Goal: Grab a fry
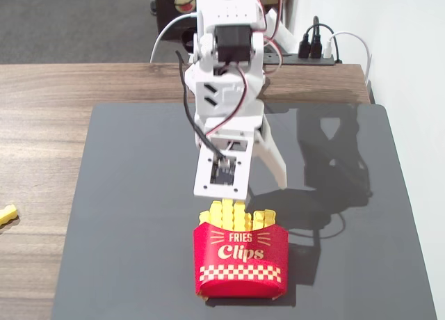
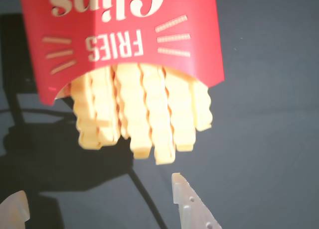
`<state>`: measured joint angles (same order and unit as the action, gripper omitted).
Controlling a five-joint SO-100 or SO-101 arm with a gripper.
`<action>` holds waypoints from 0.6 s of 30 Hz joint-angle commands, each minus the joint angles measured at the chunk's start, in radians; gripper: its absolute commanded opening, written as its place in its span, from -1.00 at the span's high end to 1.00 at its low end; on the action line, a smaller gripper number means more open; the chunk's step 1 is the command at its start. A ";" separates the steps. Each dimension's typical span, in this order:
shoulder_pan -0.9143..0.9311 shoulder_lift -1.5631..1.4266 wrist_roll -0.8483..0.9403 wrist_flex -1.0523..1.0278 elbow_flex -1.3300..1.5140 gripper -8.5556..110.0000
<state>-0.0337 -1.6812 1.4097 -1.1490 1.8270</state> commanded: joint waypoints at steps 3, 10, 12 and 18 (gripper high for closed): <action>0.005 0.049 -0.006 0.057 -0.052 0.25; -0.011 0.112 -0.015 0.091 -0.077 0.25; -0.020 0.126 -0.020 0.098 -0.081 0.25; -0.046 0.158 -0.037 0.109 -0.094 0.25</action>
<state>-0.0598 -1.5263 1.3775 -1.0523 1.7733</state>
